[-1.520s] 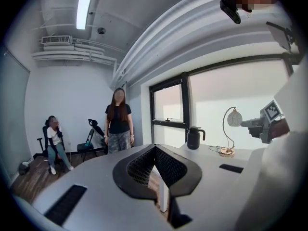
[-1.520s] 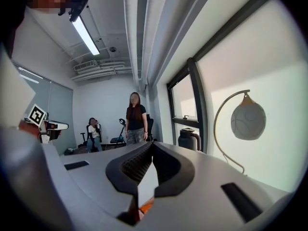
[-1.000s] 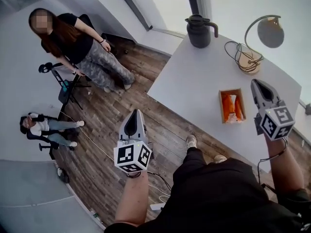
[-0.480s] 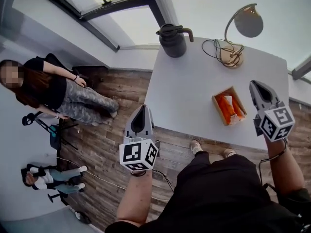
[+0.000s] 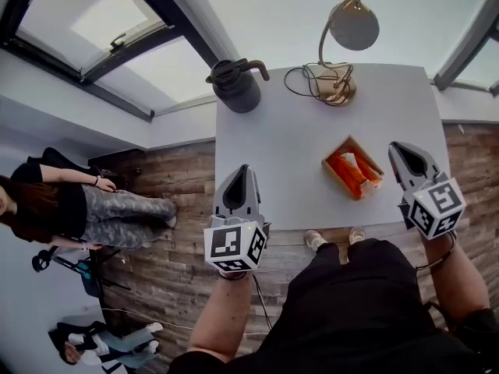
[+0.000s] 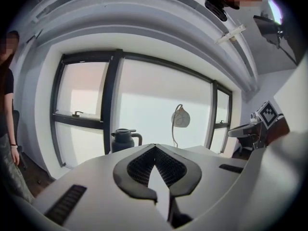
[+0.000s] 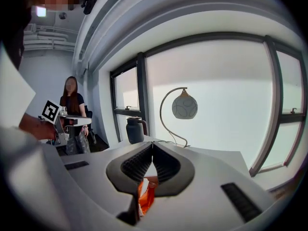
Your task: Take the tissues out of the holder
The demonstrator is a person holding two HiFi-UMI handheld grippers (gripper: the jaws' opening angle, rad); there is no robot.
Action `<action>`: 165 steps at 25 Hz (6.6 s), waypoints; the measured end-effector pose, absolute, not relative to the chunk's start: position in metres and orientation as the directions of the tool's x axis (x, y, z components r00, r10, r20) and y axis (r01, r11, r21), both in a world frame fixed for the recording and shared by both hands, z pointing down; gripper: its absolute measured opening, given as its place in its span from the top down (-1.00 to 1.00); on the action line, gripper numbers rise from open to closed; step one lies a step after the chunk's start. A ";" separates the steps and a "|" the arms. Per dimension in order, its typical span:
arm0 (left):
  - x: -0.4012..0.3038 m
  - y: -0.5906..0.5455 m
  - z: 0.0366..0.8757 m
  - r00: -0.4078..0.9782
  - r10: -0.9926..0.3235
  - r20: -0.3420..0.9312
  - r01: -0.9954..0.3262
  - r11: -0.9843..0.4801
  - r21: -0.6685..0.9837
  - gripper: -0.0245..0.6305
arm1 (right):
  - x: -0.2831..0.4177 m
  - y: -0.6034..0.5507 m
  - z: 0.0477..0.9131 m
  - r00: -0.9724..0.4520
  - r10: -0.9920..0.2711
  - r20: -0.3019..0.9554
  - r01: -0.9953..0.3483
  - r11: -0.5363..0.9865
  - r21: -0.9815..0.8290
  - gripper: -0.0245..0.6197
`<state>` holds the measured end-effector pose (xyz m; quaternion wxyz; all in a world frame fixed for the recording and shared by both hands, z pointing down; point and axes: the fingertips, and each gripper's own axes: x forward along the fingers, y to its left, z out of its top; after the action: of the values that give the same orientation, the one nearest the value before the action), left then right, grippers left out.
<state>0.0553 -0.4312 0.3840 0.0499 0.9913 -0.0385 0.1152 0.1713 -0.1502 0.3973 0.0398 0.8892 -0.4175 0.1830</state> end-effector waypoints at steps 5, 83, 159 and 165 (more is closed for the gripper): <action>0.068 -0.410 0.386 0.971 -0.014 0.239 -0.033 -0.997 0.076 0.91 | 0.163 -0.144 0.398 0.585 -0.727 0.358 -0.751 -0.653 -0.098 0.91; 0.070 -0.344 0.544 0.865 0.052 0.500 -0.042 -0.984 0.174 0.91 | 0.127 -0.176 0.607 0.248 -0.573 0.781 -0.879 -0.472 -0.067 0.67; 0.067 -0.362 0.323 0.977 -0.116 0.176 -0.122 -0.992 0.023 0.91 | 0.177 -0.166 0.378 0.509 -0.725 0.464 -0.843 -0.528 0.100 0.85; 0.076 -0.365 0.302 0.982 -0.122 0.142 -0.124 -0.992 0.011 0.91 | 0.182 -0.165 0.360 0.520 -0.735 0.435 -0.840 -0.533 0.104 0.85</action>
<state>0.0764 -0.3653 0.3018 0.0100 0.9955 -0.0618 0.0705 0.1821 -0.1648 0.3598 0.1524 0.8585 -0.4585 0.1720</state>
